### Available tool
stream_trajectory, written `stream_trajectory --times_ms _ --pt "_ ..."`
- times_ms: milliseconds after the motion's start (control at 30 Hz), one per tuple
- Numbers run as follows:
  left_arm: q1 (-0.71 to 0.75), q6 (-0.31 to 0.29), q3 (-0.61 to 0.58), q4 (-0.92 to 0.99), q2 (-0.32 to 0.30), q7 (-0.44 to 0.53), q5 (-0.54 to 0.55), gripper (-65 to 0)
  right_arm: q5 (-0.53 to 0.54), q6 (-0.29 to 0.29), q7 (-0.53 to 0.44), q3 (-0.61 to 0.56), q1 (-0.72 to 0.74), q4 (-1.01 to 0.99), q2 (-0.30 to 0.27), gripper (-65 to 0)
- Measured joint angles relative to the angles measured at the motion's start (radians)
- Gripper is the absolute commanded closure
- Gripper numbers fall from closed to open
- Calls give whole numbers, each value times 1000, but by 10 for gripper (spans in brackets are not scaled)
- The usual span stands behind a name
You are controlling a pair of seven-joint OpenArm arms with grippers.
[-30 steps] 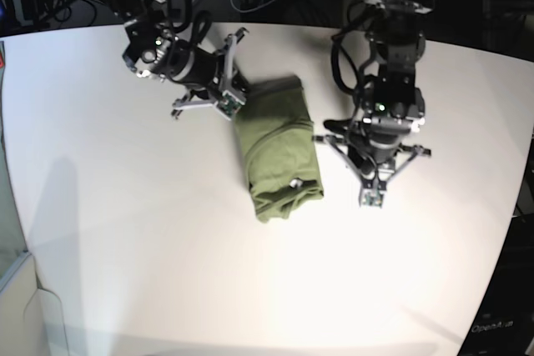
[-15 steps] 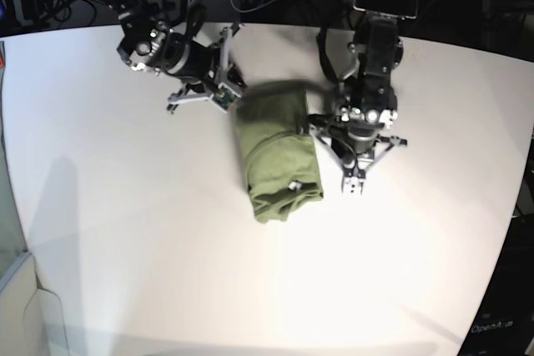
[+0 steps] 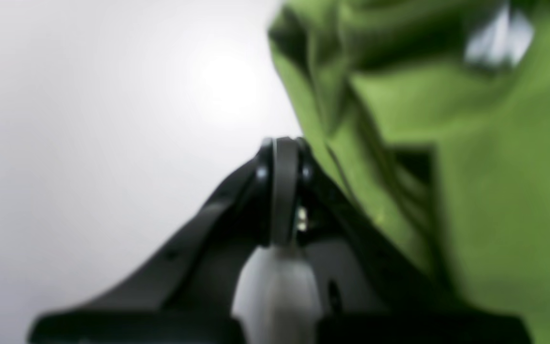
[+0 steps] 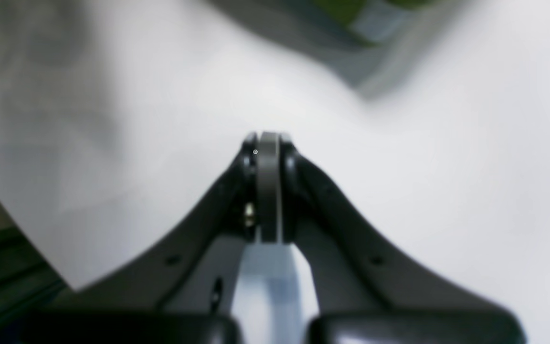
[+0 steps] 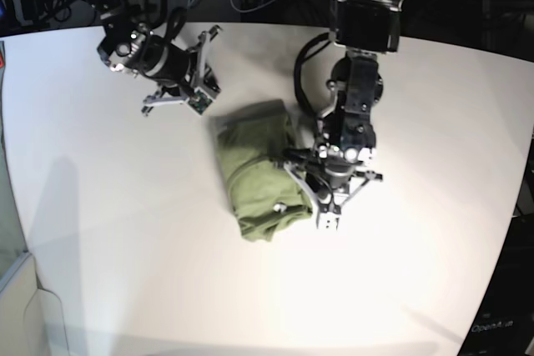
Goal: Fold the T-shirt properly
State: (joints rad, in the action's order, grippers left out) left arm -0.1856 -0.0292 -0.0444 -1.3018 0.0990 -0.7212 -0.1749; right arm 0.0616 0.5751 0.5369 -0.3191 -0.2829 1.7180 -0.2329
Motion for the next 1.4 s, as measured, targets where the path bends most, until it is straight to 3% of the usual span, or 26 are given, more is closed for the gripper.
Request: stream_trajectory --times_ms 567,700,1167,1267,1400 --pt "103 0 37 -140 -86 0 -11 -5 -3 0 13 118 13 77 0 0" --pt "142 0 36 -148 -142 -2 -3 -5 13 0 -10 114 28 146 3 0" --pt "277 -1 42 -277 -222 6 0 -5 5 0 -7 61 148 -42 31 0" --pt "299 -111 52 -327 -217 8 -3 -5 0 1 1 23 157 -68 42 0" --pt "306 -271 145 -369 -161 12 -2 -5 5 0 -4 -21 156 -66 77 0"
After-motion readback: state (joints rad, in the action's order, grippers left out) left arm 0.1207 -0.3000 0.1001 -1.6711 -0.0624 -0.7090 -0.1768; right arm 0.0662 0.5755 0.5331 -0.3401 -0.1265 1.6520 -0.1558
